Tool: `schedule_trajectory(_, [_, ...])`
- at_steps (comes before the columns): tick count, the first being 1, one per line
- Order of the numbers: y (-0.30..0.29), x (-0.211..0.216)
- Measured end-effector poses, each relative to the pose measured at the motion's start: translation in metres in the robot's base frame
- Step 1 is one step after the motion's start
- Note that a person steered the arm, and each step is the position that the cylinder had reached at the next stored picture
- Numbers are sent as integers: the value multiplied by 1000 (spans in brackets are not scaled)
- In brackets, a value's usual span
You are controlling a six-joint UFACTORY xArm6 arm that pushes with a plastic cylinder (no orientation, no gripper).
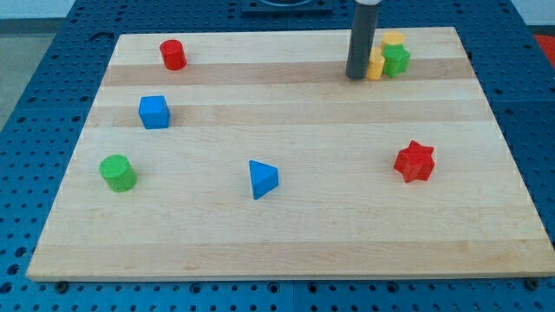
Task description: Slide red circle towards top center
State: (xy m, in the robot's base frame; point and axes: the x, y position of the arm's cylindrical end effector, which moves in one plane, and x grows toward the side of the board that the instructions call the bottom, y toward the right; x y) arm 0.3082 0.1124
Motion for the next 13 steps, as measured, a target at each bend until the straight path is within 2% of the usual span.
schedule_trajectory(1, [-5,19])
schedule_trajectory(2, [-60,32])
schedule_trajectory(3, [-143,32])
schedule_trajectory(4, [-261,31])
schedule_trajectory(5, [-346,13])
schedule_trajectory(6, [-387,-22])
schedule_trajectory(7, [-378,-41])
schedule_trajectory(9, [-296,-61])
schedule_trajectory(10, [-296,-80])
schedule_trajectory(12, [-213,-84])
schedule_trajectory(13, [-181,-73])
